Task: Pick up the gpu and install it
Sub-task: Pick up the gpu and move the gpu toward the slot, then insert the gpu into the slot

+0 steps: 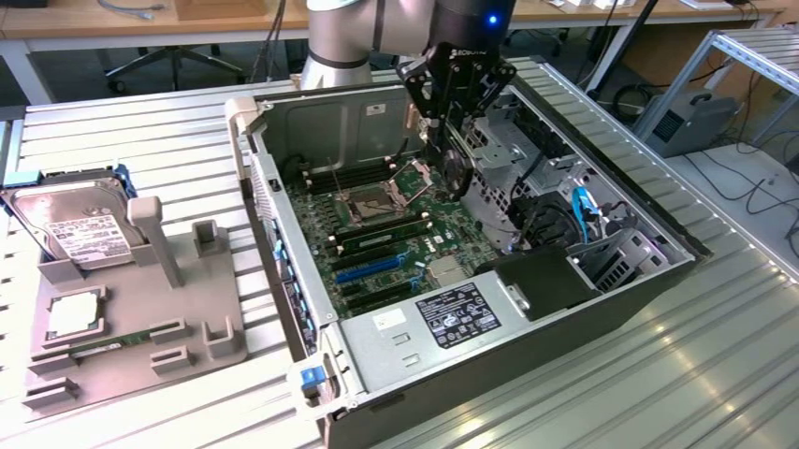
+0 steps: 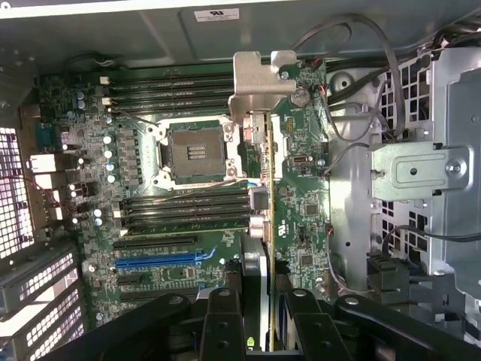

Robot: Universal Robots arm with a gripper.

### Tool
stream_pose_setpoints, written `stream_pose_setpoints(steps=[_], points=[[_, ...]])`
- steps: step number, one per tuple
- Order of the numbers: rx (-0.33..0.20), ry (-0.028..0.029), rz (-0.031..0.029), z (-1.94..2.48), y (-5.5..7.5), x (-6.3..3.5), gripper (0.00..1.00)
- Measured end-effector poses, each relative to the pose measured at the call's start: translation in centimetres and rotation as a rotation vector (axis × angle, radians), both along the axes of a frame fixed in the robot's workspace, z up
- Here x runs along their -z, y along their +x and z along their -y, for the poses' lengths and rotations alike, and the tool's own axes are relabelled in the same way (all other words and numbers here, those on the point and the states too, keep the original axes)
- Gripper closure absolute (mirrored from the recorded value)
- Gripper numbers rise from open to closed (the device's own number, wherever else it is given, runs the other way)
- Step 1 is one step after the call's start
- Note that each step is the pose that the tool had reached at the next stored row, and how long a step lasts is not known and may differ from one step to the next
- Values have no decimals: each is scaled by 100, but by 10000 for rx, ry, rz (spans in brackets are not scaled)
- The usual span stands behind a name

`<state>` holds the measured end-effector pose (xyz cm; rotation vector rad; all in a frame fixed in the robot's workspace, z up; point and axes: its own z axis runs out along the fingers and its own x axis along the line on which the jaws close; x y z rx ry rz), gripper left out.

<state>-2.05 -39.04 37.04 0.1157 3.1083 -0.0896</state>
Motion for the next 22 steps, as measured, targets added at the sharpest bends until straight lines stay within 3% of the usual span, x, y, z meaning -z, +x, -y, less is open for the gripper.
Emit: stream_pose_setpoints(steps=[10, 22], points=[[-197, 0, 0, 0, 0, 0, 73], [-1450, 0, 0, 0, 0, 0, 73]])
